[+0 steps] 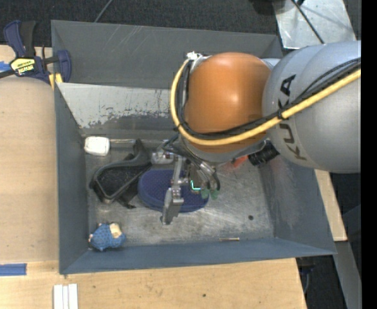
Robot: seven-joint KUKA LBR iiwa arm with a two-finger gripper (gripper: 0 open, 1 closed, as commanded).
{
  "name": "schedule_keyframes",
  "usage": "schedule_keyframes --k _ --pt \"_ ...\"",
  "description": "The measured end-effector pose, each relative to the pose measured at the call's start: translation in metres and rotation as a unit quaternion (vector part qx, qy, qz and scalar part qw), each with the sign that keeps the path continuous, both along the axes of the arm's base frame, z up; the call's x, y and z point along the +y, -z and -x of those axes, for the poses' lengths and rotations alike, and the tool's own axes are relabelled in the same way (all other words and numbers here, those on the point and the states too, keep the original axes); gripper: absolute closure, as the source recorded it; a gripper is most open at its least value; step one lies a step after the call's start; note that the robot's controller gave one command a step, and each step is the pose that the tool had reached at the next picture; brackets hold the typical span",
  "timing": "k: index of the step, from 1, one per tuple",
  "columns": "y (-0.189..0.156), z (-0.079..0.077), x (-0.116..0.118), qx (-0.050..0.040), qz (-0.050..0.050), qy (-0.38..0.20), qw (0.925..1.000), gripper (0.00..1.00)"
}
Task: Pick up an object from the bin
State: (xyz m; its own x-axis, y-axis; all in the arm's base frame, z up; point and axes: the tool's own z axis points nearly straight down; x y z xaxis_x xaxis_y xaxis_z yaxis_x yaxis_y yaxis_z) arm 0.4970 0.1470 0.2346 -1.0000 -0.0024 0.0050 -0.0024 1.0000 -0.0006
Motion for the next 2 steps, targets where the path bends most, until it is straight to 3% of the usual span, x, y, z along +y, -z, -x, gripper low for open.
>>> schedule_keyframes --k 1,2 --pt "0.1298 -0.0438 -0.0256 -0.0024 0.001 -0.094 0.9956 0.0" --pt "0.1299 -0.0431 -0.0228 -0.0026 -0.001 -0.095 0.9955 1.0"
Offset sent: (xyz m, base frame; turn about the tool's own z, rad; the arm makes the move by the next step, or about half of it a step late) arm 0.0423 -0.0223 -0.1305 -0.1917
